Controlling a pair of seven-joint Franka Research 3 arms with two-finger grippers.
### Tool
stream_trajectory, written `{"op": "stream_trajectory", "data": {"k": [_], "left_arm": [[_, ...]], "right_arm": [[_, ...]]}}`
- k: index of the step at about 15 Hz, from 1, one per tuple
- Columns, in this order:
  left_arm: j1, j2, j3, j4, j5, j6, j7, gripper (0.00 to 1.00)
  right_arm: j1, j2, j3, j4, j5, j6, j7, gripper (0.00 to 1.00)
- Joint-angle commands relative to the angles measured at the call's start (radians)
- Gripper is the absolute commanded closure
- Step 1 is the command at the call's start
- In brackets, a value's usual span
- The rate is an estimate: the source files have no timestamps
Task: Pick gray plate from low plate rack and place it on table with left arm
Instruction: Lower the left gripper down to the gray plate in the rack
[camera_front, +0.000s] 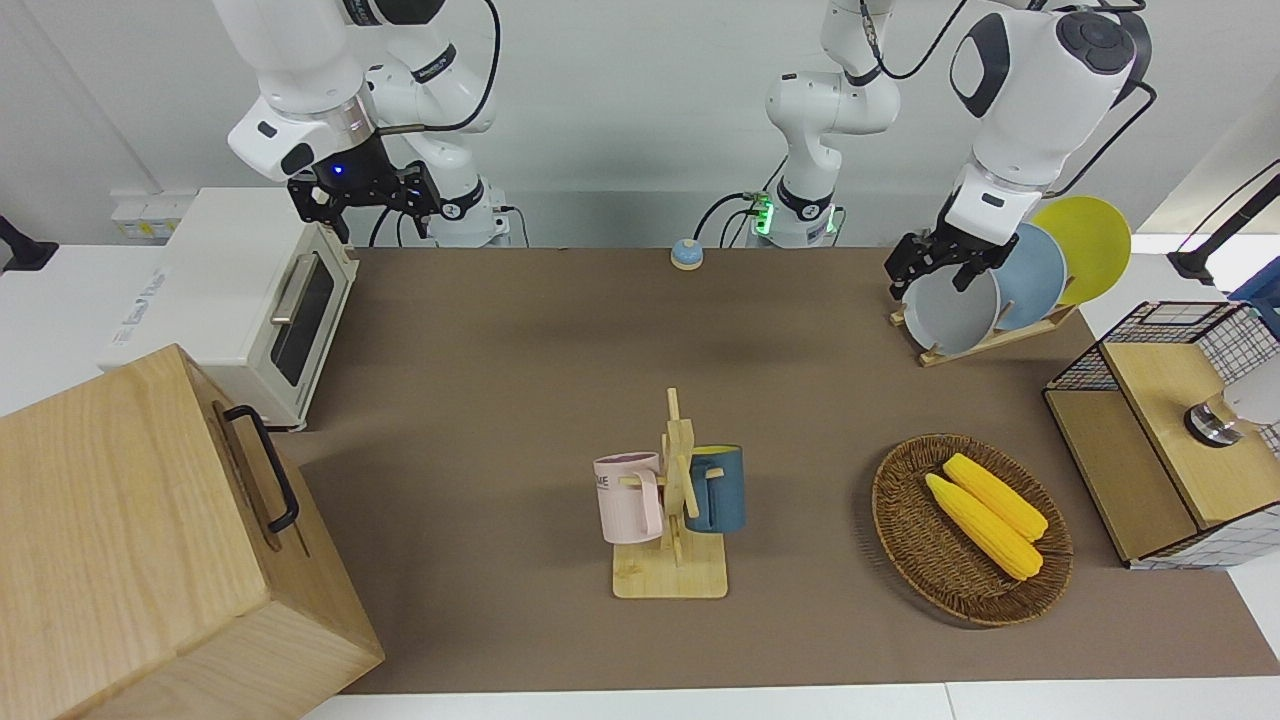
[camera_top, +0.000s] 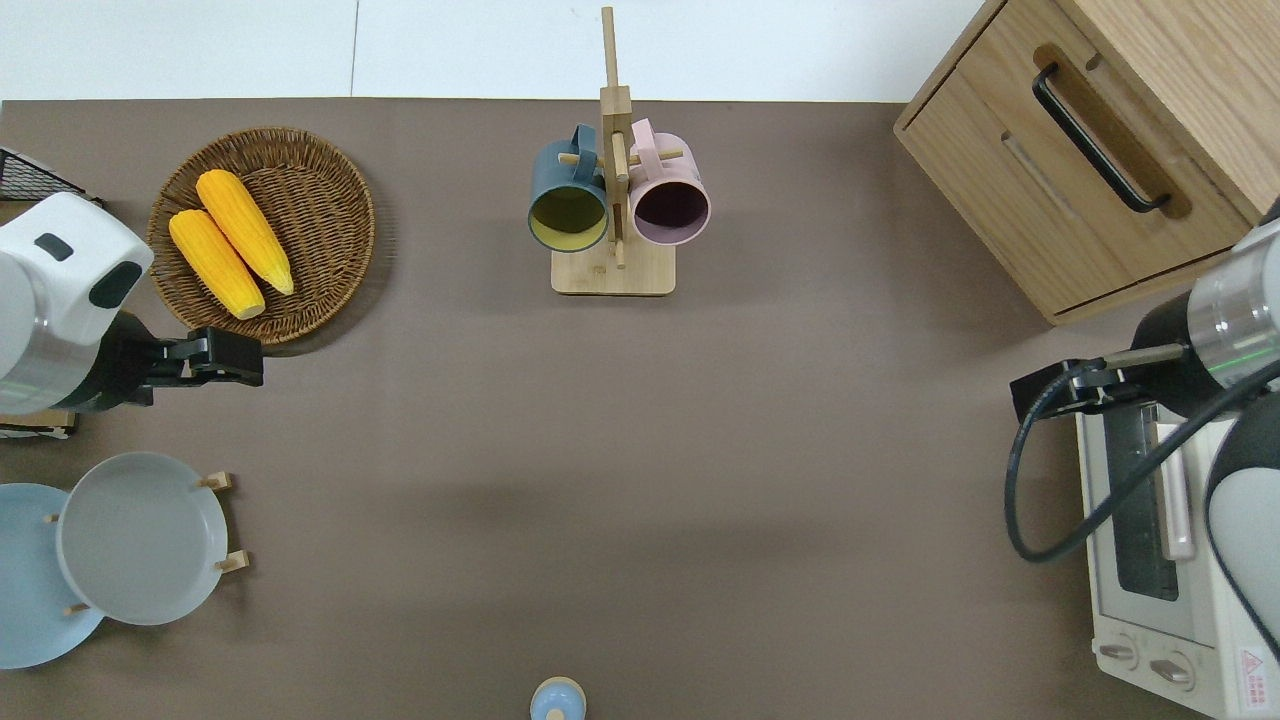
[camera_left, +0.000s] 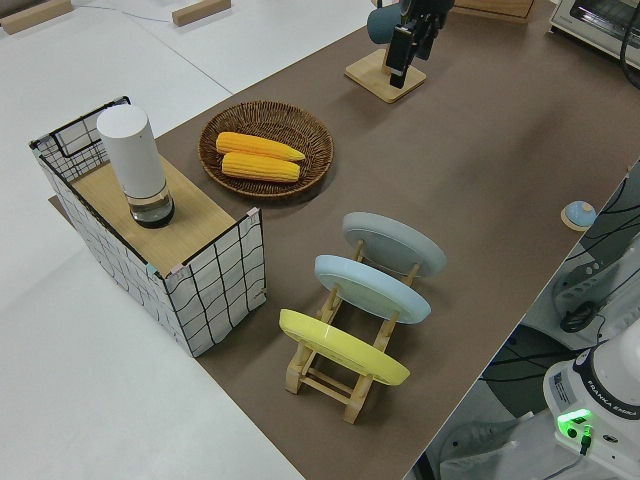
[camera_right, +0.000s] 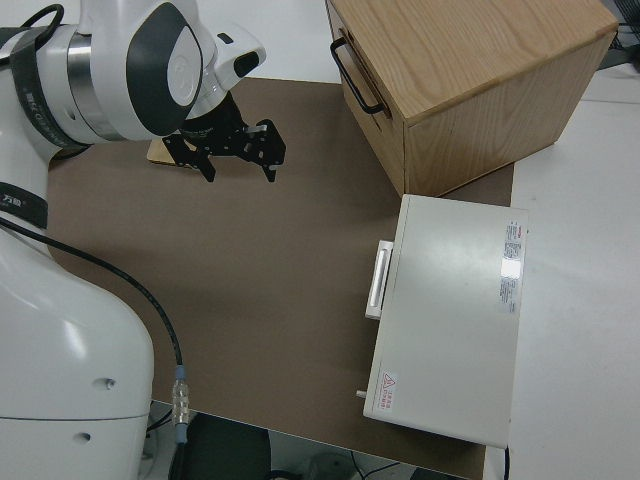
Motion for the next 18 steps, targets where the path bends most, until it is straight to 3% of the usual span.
{"op": "stream_trajectory", "data": {"k": [1, 5, 8, 13, 18], "left_arm": [[0.002, -0.007, 0.007, -0.036, 0.117, -0.008, 0.039, 0.0], [0.015, -0.008, 0.056, -0.039, 0.171, -0.008, 0.151, 0.0], [0.012, -0.025, 0.139, -0.051, 0.191, -0.002, 0.283, 0.0], [0.012, -0.154, 0.233, -0.25, 0.192, 0.1, 0.351, 0.0], [0.012, -0.217, 0.265, -0.416, 0.202, 0.179, 0.337, 0.0]], "right_arm": [[-0.023, -0.002, 0.02, 0.007, -0.006, -0.011, 0.012, 0.017], [-0.023, -0.002, 0.021, 0.007, -0.006, -0.011, 0.012, 0.017], [-0.023, -0.002, 0.021, 0.007, -0.005, -0.011, 0.012, 0.017], [-0.023, -0.002, 0.021, 0.007, -0.005, -0.011, 0.012, 0.017], [-0.023, -0.002, 0.021, 0.007, -0.005, -0.011, 0.012, 0.017]]}}
